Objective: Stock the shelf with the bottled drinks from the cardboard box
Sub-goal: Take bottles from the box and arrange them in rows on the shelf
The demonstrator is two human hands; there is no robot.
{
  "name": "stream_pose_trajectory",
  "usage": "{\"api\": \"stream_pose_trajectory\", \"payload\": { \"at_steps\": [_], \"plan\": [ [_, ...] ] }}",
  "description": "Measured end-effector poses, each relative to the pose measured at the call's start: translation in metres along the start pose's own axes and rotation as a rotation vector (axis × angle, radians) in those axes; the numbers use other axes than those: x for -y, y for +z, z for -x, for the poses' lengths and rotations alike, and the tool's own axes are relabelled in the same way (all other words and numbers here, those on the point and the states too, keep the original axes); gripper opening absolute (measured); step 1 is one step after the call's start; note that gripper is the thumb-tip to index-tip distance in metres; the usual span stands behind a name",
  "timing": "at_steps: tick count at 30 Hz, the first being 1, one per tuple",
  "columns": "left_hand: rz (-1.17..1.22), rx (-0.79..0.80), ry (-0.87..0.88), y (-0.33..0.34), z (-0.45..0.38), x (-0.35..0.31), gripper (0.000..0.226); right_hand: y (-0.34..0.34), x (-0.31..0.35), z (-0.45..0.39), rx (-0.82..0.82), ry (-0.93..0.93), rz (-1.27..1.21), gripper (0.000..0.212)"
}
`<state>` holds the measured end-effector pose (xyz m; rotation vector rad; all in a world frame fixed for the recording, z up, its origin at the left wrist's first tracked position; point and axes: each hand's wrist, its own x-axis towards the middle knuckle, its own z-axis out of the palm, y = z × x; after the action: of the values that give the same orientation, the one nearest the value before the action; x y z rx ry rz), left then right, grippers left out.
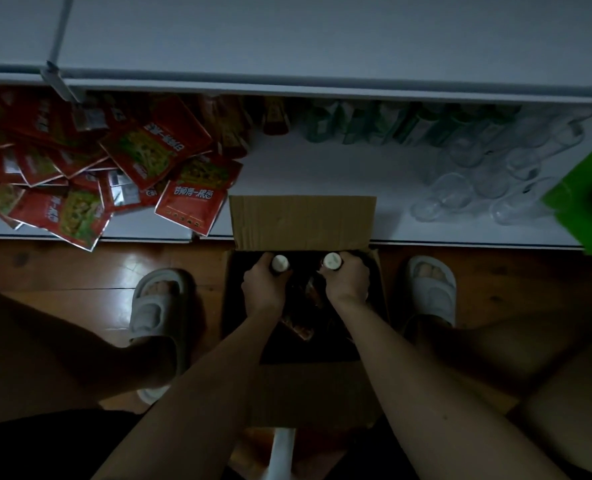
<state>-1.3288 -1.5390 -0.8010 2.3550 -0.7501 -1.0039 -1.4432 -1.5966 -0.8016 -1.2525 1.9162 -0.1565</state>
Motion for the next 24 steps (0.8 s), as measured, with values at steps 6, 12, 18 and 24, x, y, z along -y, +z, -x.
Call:
{"api": "stream_pose_trajectory", "payload": {
  "at_steps": [6, 12, 18, 24],
  "plan": [
    [0.0, 0.019, 0.069, -0.015, 0.003, 0.003, 0.021, -0.013, 0.001, 0.01, -0.013, -0.062, -0.045, 0.022],
    [-0.038, 0.063, 0.15, -0.044, 0.01, -0.002, 0.028, -0.042, 0.008, 0.035, -0.036, -0.185, -0.05, 0.025],
    [0.0, 0.051, 0.255, -0.082, 0.028, -0.016, 0.033, -0.072, 0.011, 0.064, -0.026, -0.322, -0.123, 0.028],
    [0.296, 0.18, 0.287, -0.128, 0.049, -0.041, 0.032, -0.103, 0.026, 0.087, 0.148, -0.44, -0.361, 0.027]
  ]
}}
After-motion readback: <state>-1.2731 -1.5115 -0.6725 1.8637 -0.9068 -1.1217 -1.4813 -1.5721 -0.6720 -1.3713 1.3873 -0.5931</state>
